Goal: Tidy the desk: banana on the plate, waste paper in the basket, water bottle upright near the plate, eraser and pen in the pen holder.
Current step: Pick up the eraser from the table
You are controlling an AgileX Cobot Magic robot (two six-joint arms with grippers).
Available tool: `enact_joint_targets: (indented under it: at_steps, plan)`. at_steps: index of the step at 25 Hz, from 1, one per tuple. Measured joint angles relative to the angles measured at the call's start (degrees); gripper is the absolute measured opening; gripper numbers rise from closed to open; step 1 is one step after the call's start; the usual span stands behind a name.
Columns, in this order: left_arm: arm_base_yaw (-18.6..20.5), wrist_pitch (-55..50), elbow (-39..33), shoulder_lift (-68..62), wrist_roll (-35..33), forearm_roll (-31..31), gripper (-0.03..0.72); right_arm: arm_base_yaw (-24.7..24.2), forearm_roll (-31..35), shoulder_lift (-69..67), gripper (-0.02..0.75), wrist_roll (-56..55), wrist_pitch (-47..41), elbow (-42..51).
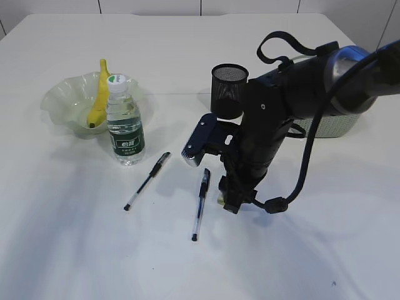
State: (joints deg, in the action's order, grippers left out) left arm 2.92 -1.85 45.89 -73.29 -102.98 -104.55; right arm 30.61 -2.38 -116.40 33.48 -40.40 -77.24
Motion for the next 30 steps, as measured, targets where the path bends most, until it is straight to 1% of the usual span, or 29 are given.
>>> enact_joint_targets:
  at_steps: [6,9,17,23,30]
  plan:
    - [0.0,-0.23,0.0,0.0,0.0,0.0,0.496,0.0,-0.23,0.0,0.392,1.6,-2.01,-0.29]
    - [0.0,-0.72,0.0,0.0,0.0,0.0,0.496,0.0,-0.23,-0.03,0.392,1.84,-2.66,-2.07]
    - [0.0,-1.06,0.0,0.0,0.0,0.0,0.496,0.0,4.47,-0.95,0.392,7.93,-6.85,-8.95]
    - [0.0,-1.06,0.0,0.0,0.0,0.0,0.496,0.0,4.85,-3.59,0.392,9.78,-11.2,-10.92]
    - [0.0,-1.06,0.0,0.0,0.0,0.0,0.496,-0.26,5.24,-4.47,0.392,11.39,-12.89,-12.68]
